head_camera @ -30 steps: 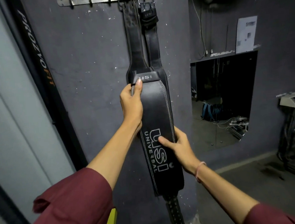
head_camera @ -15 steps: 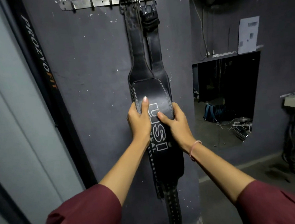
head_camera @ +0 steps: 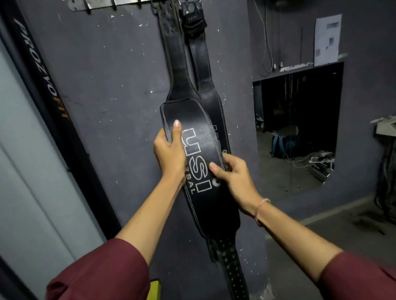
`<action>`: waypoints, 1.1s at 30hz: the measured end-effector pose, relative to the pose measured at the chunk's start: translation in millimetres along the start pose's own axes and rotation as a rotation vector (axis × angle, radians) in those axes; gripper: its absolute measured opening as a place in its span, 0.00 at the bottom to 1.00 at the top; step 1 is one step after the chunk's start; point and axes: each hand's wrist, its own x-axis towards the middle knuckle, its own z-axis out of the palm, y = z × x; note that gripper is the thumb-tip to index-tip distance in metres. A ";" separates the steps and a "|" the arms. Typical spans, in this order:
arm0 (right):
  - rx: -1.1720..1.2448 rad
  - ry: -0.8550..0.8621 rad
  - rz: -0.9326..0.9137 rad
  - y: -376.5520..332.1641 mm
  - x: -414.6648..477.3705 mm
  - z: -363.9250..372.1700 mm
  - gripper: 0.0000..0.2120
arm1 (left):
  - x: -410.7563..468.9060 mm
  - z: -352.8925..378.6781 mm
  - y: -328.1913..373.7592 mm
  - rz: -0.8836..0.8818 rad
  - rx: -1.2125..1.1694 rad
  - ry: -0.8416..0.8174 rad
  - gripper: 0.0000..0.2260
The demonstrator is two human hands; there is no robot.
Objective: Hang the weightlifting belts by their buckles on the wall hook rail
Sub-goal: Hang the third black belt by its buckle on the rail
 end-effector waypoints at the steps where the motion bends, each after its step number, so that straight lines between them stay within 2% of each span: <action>1: 0.018 -0.009 -0.022 -6.8 5.3 1.6 0.07 | 2.1 1.2 1.2 -0.008 -0.009 0.007 0.20; 4: 0.017 -0.043 0.009 4.7 -12.8 -5.0 0.10 | 13.0 2.0 3.0 -0.025 -0.039 0.016 0.21; 7: -0.063 -0.093 0.139 46.0 -51.0 -22.1 0.12 | 15.9 3.3 5.3 0.005 -0.001 -0.030 0.26; 9: -0.114 -0.100 0.198 59.6 -62.1 -27.2 0.11 | 10.9 5.2 7.6 0.035 0.029 -0.063 0.24; 11: -0.097 -0.102 0.196 46.1 -56.7 -20.5 0.13 | 5.1 6.3 12.0 0.071 0.062 -0.073 0.20; 15: -0.008 -0.067 0.052 -15.6 -9.4 4.2 0.19 | -5.6 5.0 20.2 0.139 0.172 -0.130 0.21; 17: 0.026 0.026 0.014 -43.5 22.5 12.3 0.22 | -14.7 2.6 24.7 0.179 0.203 -0.164 0.20; 19: 0.083 0.136 0.017 -63.4 49.6 14.1 0.29 | -25.2 -0.4 22.7 0.195 0.225 -0.182 0.19; 22: 0.159 0.158 -0.007 -73.5 61.7 16.0 0.24 | -32.8 -7.1 13.6 0.152 0.212 -0.215 0.18; 24: 0.173 0.159 0.000 -73.9 56.3 15.0 0.27 | -28.3 -7.0 19.2 0.138 0.230 -0.253 0.16; 25: 0.160 0.146 -0.018 -68.1 56.3 12.8 0.24 | -21.8 -4.5 24.4 0.121 0.233 -0.260 0.15; 27: 0.137 0.105 -0.050 -61.9 48.9 10.8 0.14 | 1.3 4.2 30.3 0.044 0.258 -0.236 0.14; 29: 0.147 0.071 -0.064 -61.6 41.5 10.8 0.12 | 23.0 11.5 34.4 -0.041 0.252 -0.241 0.18; 31: 0.148 0.063 -0.068 -61.8 40.3 7.5 0.12 | 31.3 17.1 32.1 -0.052 0.231 -0.243 0.22; 33: 0.133 0.090 -0.076 -64.2 40.1 6.3 0.11 | 22.1 19.6 34.4 0.008 0.260 -0.216 0.16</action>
